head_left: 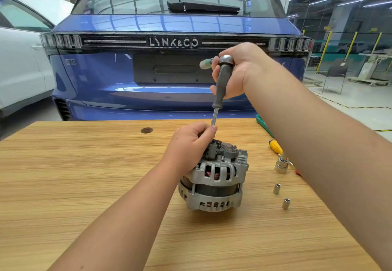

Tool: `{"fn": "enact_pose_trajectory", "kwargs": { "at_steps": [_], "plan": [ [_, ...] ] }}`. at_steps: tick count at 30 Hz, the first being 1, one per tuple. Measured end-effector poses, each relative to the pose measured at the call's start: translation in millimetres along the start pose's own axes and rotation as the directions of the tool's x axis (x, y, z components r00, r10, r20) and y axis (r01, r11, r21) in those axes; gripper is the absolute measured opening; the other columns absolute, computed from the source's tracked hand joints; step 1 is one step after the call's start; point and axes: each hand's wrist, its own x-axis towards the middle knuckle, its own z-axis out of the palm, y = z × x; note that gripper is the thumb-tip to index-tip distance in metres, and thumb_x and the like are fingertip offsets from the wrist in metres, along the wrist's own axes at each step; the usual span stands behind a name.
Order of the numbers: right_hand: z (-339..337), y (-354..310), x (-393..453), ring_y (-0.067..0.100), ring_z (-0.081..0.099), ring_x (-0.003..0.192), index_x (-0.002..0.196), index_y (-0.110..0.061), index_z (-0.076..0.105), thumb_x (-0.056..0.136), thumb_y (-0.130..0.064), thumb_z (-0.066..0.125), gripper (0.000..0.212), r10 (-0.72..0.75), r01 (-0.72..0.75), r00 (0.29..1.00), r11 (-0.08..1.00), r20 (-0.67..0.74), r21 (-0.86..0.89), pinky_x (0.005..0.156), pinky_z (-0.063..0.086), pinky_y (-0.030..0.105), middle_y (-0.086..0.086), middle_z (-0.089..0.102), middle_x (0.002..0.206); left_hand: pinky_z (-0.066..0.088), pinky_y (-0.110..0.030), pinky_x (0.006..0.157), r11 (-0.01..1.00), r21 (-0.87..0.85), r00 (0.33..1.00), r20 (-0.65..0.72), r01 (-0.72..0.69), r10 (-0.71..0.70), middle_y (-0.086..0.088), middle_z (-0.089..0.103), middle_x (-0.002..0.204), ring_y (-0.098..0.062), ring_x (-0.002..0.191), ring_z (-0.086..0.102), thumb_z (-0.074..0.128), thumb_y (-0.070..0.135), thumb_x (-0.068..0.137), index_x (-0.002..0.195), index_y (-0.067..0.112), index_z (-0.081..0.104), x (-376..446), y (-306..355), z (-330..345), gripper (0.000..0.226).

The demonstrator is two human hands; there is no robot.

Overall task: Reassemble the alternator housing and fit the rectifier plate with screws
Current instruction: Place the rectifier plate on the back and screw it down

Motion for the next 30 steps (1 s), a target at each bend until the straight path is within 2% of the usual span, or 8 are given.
{"fn": "enact_pose_trajectory", "kwargs": {
  "at_steps": [3,8,11,15,19,23,26,30],
  "plan": [
    [-1,2,-3,0.012,0.051,0.066,0.103,-0.012,0.059,0.097,-0.018,0.055,0.009,-0.019,0.019,1.0,0.988,-0.004,0.156,0.095,0.046,0.028,-0.001,0.061,0.081,0.034,-0.029,0.06,1.0,-0.014,1.0,0.007,-0.004,0.004,0.018,0.048,0.056,-0.001,0.056,0.043,0.054,0.039,0.103,0.073,0.023,0.062,0,0,0,0.035],
    [-5,4,-8,0.019,0.052,0.074,0.088,-0.013,0.054,0.089,-0.015,0.067,0.013,-0.037,0.052,0.997,0.973,-0.067,0.225,0.083,0.039,0.039,0.001,0.055,0.083,0.036,-0.031,0.061,1.0,-0.016,1.0,0.017,-0.023,0.023,0.015,0.048,0.058,-0.002,0.057,0.042,0.054,0.04,0.103,0.076,0.015,0.063,-1,0,-1,0.037],
    [-8,7,-9,0.014,0.052,0.065,0.079,-0.013,0.053,0.087,-0.009,0.068,0.017,-0.073,0.061,0.997,0.96,0.031,0.274,0.08,0.043,0.03,-0.003,0.053,0.076,0.036,-0.031,0.06,1.0,-0.01,1.0,0.017,-0.026,0.026,0.014,0.048,0.058,-0.002,0.057,0.043,0.053,0.041,0.103,0.076,0.015,0.062,-1,-2,-2,0.038],
    [3,28,-2,0.008,0.05,0.039,0.072,-0.017,0.049,0.095,-0.007,0.064,0.03,-0.32,0.305,0.947,0.918,0.02,0.253,0.044,0.041,0.016,-0.004,0.054,0.056,0.039,-0.032,0.061,1.0,0.005,1.0,0.002,-0.024,0.024,0.004,0.055,0.063,-0.004,0.06,0.048,0.051,0.041,0.103,0.076,0.018,0.064,-1,-2,-1,0.038],
    [8,59,10,0.019,0.065,0.088,0.075,-0.018,0.049,0.093,0.006,0.063,0.033,-0.784,0.783,0.618,0.621,-0.057,-0.044,0.085,0.053,0.038,0.005,0.068,0.094,0.038,-0.031,0.061,0.999,0.029,1.0,-0.006,-0.019,0.019,0.003,0.059,0.068,-0.002,0.062,0.05,0.049,0.041,0.104,0.075,0.022,0.063,-1,-2,0,0.038],
    [-1,53,13,0.026,0.058,0.079,0.079,-0.013,0.053,0.09,0.005,0.051,0.022,-0.914,0.783,0.276,0.035,0.297,-0.621,0.074,0.049,0.04,0.007,0.066,0.084,0.034,-0.029,0.059,0.999,0.038,1.0,-0.003,-0.013,0.014,0.014,0.052,0.06,0.0,0.058,0.046,0.05,0.041,0.104,0.073,0.022,0.062,-1,-1,0,0.038],
    [-6,41,10,0.023,0.05,0.076,0.091,-0.006,0.059,0.095,-0.009,0.047,0.013,-0.786,0.633,0.35,-0.202,0.509,-0.747,0.07,0.042,0.041,0.003,0.058,0.081,0.033,-0.03,0.059,1.0,0.029,1.0,-0.007,-0.001,0.001,0.015,0.052,0.058,0.0,0.058,0.046,0.05,0.04,0.104,0.071,0.026,0.061,0,-1,0,0.038],
    [-13,32,4,0.008,0.041,0.065,0.068,-0.026,0.04,0.105,-0.025,0.041,0.037,-0.722,0.654,0.382,-0.23,0.577,-0.721,0.065,0.025,0.031,-0.011,0.042,0.066,0.033,-0.03,0.06,0.999,0.033,1.0,-0.012,-0.009,0.009,0.016,0.05,0.057,-0.001,0.057,0.046,0.051,0.039,0.104,0.068,0.027,0.058,0,0,0,0.039]
  ]
}}
